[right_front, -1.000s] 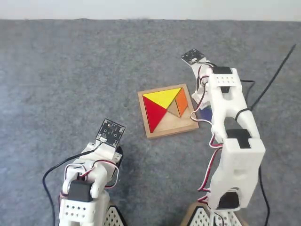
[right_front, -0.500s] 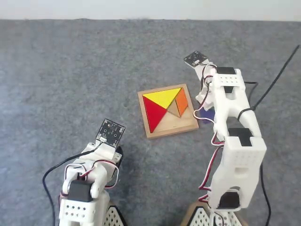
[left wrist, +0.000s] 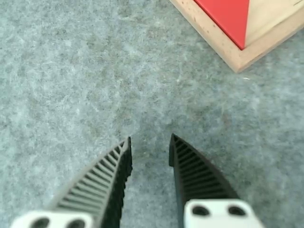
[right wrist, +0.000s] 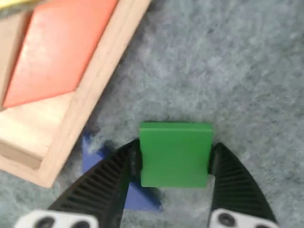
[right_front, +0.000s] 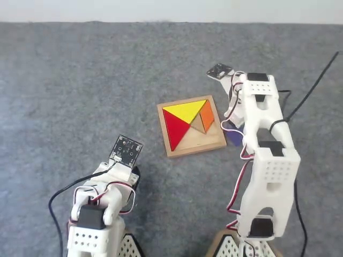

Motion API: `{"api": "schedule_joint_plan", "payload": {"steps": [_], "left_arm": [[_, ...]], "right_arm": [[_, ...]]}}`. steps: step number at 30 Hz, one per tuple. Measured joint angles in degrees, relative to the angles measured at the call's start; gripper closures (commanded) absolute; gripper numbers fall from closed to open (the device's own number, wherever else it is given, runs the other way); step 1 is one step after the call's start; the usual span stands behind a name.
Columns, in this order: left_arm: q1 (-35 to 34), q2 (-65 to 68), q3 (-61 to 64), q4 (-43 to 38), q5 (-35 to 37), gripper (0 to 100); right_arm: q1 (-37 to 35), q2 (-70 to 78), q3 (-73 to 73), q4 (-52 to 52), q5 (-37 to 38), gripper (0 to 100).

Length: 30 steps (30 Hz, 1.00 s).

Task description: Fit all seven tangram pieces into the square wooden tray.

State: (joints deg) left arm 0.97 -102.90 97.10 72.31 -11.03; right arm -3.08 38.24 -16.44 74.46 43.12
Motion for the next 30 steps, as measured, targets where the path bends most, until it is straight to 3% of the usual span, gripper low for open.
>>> {"api": "schedule_joint_plan", "payload": {"steps": [2,5,16,24,30], "left_arm": [[0.00,0.00,0.00,0.00,0.00,88],[0.00,0.00,0.00,0.00,0.00,88],[0.09,0.00,0.00,0.00,0.00,88],[0.00,0.00,0.00,0.00,0.00,88],[0.00,0.00,0.00,0.00,0.00,88]], "right_arm": [[0.26,1.14,-2.29,0.97,0.00,99.6],[0.70,1.32,-3.96,1.32,-0.79,96.1],[-0.70,0.62,-10.20,9.67,-10.64,99.0],[-11.43,-12.66,-8.00,13.45,-15.12,99.0],[-19.52,-27.60,10.46,5.27,-17.41,99.1]]}}
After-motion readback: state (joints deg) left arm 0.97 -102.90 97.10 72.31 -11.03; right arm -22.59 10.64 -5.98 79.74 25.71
